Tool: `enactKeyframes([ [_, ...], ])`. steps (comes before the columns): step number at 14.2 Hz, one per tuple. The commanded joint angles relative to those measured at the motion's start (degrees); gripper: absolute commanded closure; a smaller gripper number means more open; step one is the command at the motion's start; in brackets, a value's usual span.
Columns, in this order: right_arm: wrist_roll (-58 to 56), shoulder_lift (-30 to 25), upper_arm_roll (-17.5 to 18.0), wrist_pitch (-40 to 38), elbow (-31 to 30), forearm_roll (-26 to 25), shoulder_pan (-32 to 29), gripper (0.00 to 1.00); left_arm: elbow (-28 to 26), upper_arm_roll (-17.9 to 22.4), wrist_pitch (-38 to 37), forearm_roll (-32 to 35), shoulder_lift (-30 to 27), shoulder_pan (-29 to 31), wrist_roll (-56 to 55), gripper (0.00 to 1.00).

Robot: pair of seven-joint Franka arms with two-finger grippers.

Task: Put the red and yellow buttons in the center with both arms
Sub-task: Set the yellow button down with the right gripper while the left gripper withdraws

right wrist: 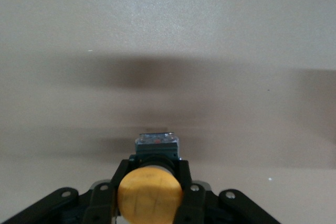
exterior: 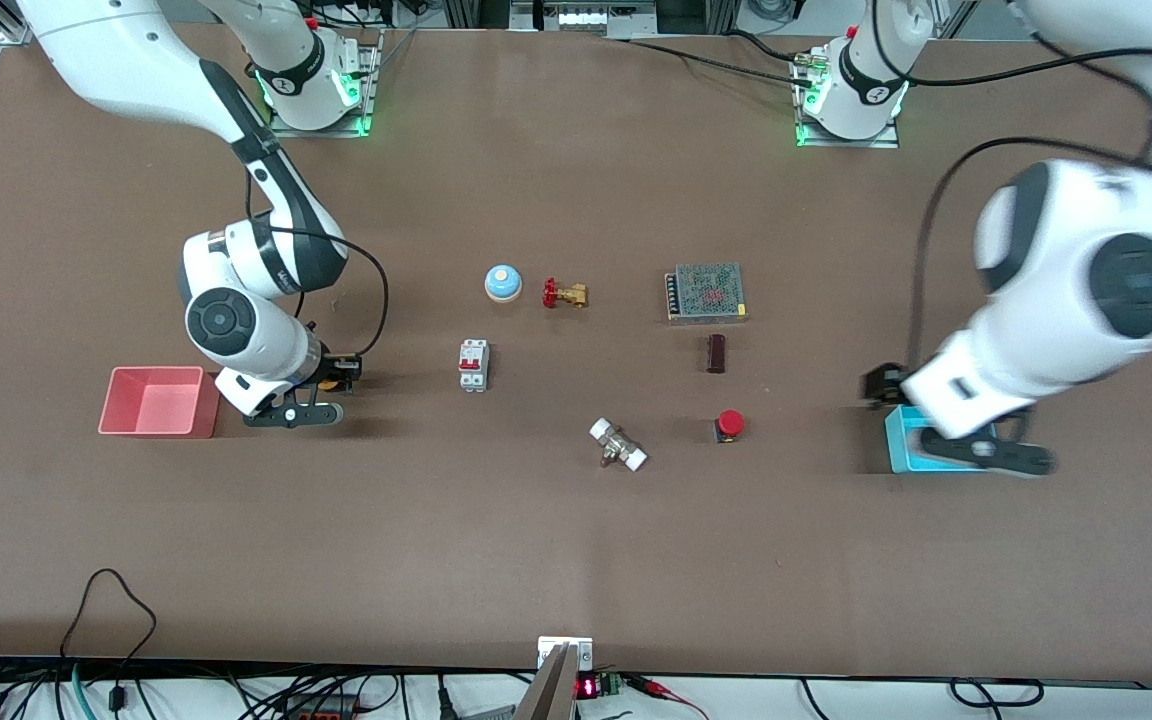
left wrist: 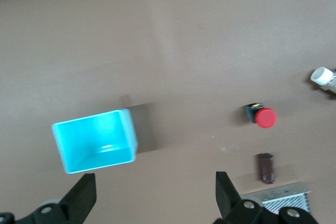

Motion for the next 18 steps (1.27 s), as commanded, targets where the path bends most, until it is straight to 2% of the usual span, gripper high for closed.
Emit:
enactKeyframes([
  [1,0.99,0.58,0.07,1.46,-0.25,-1.45,-0.06,0.8,3.32,0.91,-2.01,0.21,-0.53,3.43,1.43,0.0],
  [2,0.9,0.93,0.07,1.73,-0.25,-1.45,-0.06,0.78,4.19,0.83,-2.8,0.48,-1.22,3.88,1.25,0.0],
  [3,0.9,1.11,0.07,1.9,-0.25,-1.54,-0.06,0.78,3.07,0.83,-5.33,0.74,-4.45,4.14,0.81,0.0],
  [4,0.99,1.28,0.07,1.99,-0.25,-1.54,-0.06,0.72,-1.9,0.57,-5.53,0.66,-8.22,4.5,-1.11,0.0],
  [7,0.99,1.37,0.07,1.99,-0.16,-1.45,-0.15,0.46,-25.7,0.13,5.78,0.74,-24.39,4.85,-2.27,0.0],
  [8,0.99,1.37,0.07,1.99,-0.07,-1.45,-0.15,0.34,-28.99,0.13,5.9,0.74,-26.69,4.76,-1.83,0.0],
  [9,0.99,1.28,0.07,1.91,0.19,-1.36,-0.15,0.23,-28.67,0.04,3.64,0.48,-26.98,4.76,-1.39,0.0],
  [11,0.38,0.32,0.16,1.73,0.89,-0.4,-1.55,0.02,-24.56,0.13,-2.42,0.04,-26.28,4.33,-1.04,0.0],
  [14,0.2,-3.53,0.24,0.68,1.51,0.13,-3.31,0.0,-22.78,0.13,-5.35,-0.22,-25.4,4.23,0.63,0.0],
  [16,0.02,-8.01,0.16,-1.5,1.68,5.28,-5.76,0.0,-22.69,0.13,-5.26,-2.5,-25.4,4.41,0.63,0.0],
  [17,-0.32,-10.12,0.16,-4.04,2.9,8.8,-6.56,0.0,-22.69,0.13,-5.26,-3.03,-25.4,4.59,0.63,0.0],
  [18,-0.5,-11.8,-0.02,-8.68,5.18,10.05,-7.44,0.0,-22.69,0.22,-5.18,-3.38,-25.4,4.67,0.72,0.0],
])
